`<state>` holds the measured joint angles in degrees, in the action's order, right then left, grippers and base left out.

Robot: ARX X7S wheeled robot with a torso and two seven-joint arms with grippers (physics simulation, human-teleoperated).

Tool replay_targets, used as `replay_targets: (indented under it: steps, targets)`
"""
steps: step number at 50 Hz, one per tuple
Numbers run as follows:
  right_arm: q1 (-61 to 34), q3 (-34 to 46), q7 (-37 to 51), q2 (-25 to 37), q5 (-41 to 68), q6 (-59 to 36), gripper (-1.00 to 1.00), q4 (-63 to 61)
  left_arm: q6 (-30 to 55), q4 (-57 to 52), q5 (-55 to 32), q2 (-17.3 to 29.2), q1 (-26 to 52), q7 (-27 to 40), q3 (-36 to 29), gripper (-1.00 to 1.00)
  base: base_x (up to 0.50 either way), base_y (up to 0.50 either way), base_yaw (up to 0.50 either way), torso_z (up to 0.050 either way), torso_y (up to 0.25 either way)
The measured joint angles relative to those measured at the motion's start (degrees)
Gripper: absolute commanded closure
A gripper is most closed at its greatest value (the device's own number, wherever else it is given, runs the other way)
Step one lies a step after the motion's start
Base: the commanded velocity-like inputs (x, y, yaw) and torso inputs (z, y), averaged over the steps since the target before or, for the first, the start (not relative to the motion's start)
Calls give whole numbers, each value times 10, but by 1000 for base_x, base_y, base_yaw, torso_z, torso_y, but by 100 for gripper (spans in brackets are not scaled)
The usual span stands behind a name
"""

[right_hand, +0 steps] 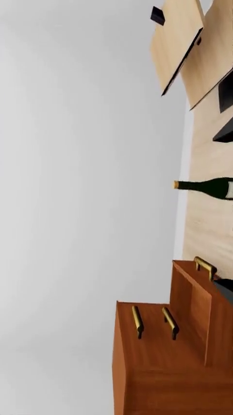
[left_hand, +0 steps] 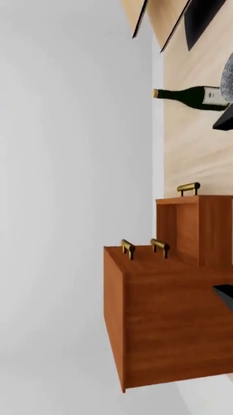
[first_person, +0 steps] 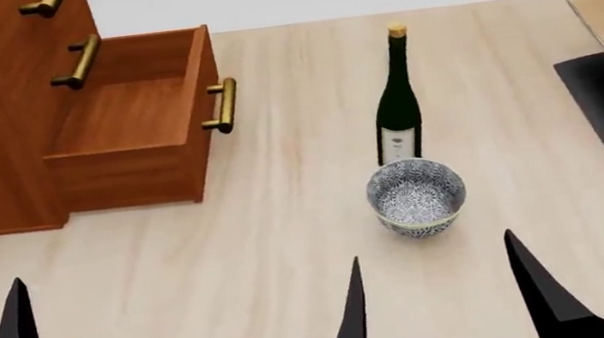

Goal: Put the wine bottle in the bottom drawer of the cabinet.

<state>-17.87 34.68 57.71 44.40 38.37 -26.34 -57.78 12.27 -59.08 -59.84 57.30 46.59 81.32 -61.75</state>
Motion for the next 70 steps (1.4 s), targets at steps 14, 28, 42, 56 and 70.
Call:
replay_targets:
  steps: [14,28,42,56,70]
  targets:
    - [-2,5,1,5,4,8,-100,4,-11,5,4,3,-1,1,-6,-100,0,299,0,0,0]
    - [-3,7,2,11,7,17,-100,5,-18,9,9,4,-4,1,-8,-100,0,298,0,0,0]
    - [4,4,-1,15,7,38,-100,12,-15,9,6,2,0,3,-10,-100,0,85,0,0,0]
    - [11,2,-2,17,6,55,-100,21,-17,8,6,2,2,3,-12,-100,204,0,0,0,0]
    - [13,2,0,19,5,60,-100,25,-17,7,7,1,4,3,-14,-100,224,0,0,0,0]
